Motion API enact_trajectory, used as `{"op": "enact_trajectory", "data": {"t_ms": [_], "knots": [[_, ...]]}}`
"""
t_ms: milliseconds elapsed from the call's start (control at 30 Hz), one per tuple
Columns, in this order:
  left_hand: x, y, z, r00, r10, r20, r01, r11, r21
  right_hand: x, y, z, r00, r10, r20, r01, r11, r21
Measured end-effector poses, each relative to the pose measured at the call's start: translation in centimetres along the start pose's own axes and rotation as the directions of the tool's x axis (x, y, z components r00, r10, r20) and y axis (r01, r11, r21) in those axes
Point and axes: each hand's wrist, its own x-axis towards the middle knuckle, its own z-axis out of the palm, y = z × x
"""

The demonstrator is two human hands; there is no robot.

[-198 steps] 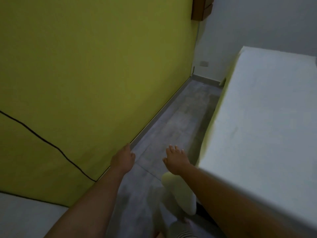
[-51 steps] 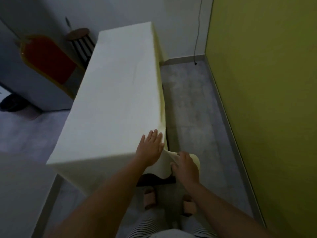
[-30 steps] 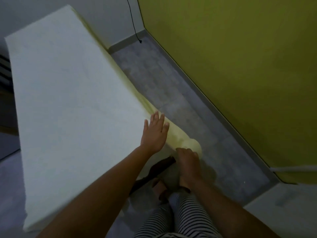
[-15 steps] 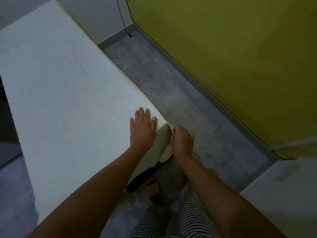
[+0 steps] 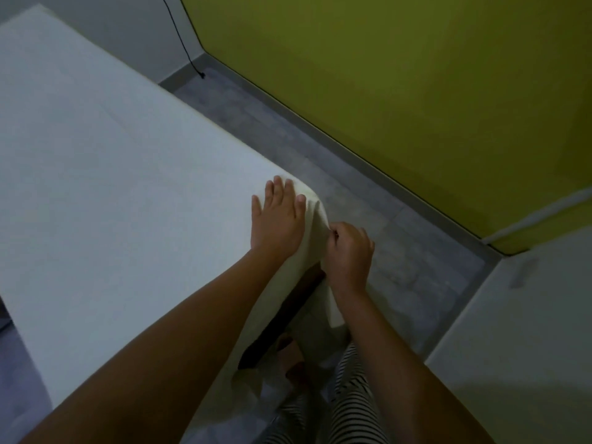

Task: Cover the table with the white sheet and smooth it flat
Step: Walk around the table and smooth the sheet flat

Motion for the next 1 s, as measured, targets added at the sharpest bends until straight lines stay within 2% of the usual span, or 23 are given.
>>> {"op": "enact_trajectory", "data": {"t_ms": [67, 167, 233, 400, 500, 567, 633, 700, 800, 1000], "knots": [[-0.2, 0.0, 0.0, 1.000, 0.014, 0.019, -0.014, 1.000, -0.017, -0.5, 0.5, 0.5, 0.999, 0.020, 0.039, -0.018, 0.998, -0.053], [-0.2, -0.3, 0.1, 0.999, 0.013, 0.035, -0.013, 1.000, -0.012, 0.0, -0.1, -0.2, 0.999, 0.033, -0.001, -0.033, 0.995, -0.098], [-0.2, -0.6, 0.1, 0.999, 0.023, 0.035, -0.023, 1.000, 0.001, -0.4, -0.5, -0.6, 0.998, -0.006, -0.056, -0.001, 0.992, -0.128], [-0.8, -0.5, 0.1, 0.998, 0.043, 0.053, -0.042, 0.999, -0.015, -1.3, 0.1, 0.1, 0.997, -0.078, 0.012, 0.078, 0.969, -0.233], [-0.9, -0.6, -0.4, 0.994, 0.061, 0.085, -0.054, 0.995, -0.083, -1.7, 0.0, -0.8, 0.985, -0.101, 0.142, 0.135, 0.957, -0.255], [-2.0, -0.8, -1.0, 0.995, 0.060, 0.079, -0.046, 0.984, -0.173, -2.7, 1.1, -0.9, 0.943, -0.117, 0.313, 0.213, 0.932, -0.293], [-4.1, -1.3, -1.5, 0.999, 0.021, 0.031, -0.013, 0.969, -0.246, -3.1, 1.9, -1.4, 0.880, -0.171, 0.442, 0.317, 0.906, -0.280], [-7.0, -2.4, -1.8, 0.998, -0.045, -0.039, 0.031, 0.956, -0.292, -2.7, 2.3, -2.6, 0.841, -0.213, 0.498, 0.373, 0.894, -0.248], [-11.2, -4.9, -1.5, 0.980, -0.136, -0.145, 0.081, 0.938, -0.336, -1.9, 1.6, -5.0, 0.825, -0.268, 0.498, 0.423, 0.877, -0.230], [-16.1, -8.9, -0.5, 0.904, -0.284, -0.320, 0.190, 0.936, -0.297, -1.3, -3.6, -6.6, 0.779, -0.438, 0.450, 0.550, 0.821, -0.154]]}}
